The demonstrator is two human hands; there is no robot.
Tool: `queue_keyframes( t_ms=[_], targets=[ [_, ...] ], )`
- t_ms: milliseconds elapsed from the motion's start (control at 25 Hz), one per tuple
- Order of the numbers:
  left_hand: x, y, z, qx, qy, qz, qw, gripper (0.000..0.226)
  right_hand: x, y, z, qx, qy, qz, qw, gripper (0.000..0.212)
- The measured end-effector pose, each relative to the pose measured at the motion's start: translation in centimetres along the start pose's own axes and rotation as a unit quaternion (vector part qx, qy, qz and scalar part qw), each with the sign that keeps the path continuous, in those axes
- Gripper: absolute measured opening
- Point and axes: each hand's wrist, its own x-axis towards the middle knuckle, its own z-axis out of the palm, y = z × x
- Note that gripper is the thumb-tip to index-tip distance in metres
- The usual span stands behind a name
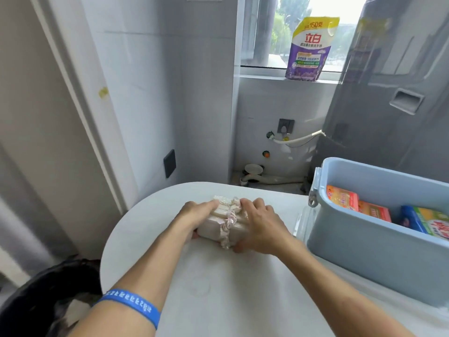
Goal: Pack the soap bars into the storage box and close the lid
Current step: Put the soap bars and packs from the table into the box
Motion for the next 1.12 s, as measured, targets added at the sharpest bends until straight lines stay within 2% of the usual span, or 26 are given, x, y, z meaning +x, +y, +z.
queue_keyframes(
  t_ms=[120, 240, 400, 520, 600, 680, 800, 880, 960, 1040, 1120],
  targets=[
    [-0.6, 0.6, -0.1, -0.039, -0.064, 0.001, 0.997, 0.053, -1.3, 0.0, -0.1, -0.017, 0.089, -0.051, 0.995, 0.097],
    [-2.9, 1.4, -1.5, -0.104, -0.153, 0.019, 0.983, 0.058, -3.0, -1.3, -1.4, -0.065, 0.199, -0.14, 0.968, 0.083],
    [-6.1, 5.2, -2.3, -0.158, -0.171, 0.138, 0.963, 0.068, -4.8, -3.1, -7.3, -0.104, 0.29, -0.176, 0.935, 0.072],
    [-9.3, 9.4, -0.4, -0.214, -0.219, 0.224, 0.925, 0.063, -7.2, -2.4, -12.9, -0.144, 0.351, -0.168, 0.91, 0.08],
    [-11.3, 11.9, 2.6, -0.212, -0.229, 0.248, 0.917, 0.06, -9.2, -0.7, -16.6, -0.189, 0.369, -0.132, 0.901, 0.085],
    [-12.8, 13.7, 6.0, -0.192, -0.222, 0.245, 0.924, 0.058, -11.0, 1.7, -18.8, -0.208, 0.369, -0.063, 0.904, 0.082],
    [-14.3, 15.0, 10.9, -0.228, -0.24, 0.251, 0.909, 0.047, -13.7, 5.6, -19.3, -0.091, 0.388, 0.081, 0.914, 0.07],
    [-14.8, 14.2, 14.2, -0.203, -0.198, 0.297, 0.912, 0.031, -14.3, 8.3, -19.1, 0.014, 0.4, 0.179, 0.899, 0.063],
    [-14.6, 12.6, 16.9, -0.069, -0.124, 0.378, 0.915, 0.017, -14.3, 10.8, -19.0, 0.066, 0.374, 0.265, 0.886, 0.059],
    [-14.0, 11.1, 18.3, 0.104, -0.067, 0.464, 0.877, 0.011, -14.0, 12.5, -18.4, 0.108, 0.313, 0.332, 0.883, 0.058],
    [-13.4, 10.4, 18.9, 0.219, -0.039, 0.512, 0.83, 0.008, -13.5, 13.6, -17.0, 0.071, 0.24, 0.367, 0.896, 0.066]
  ],
)
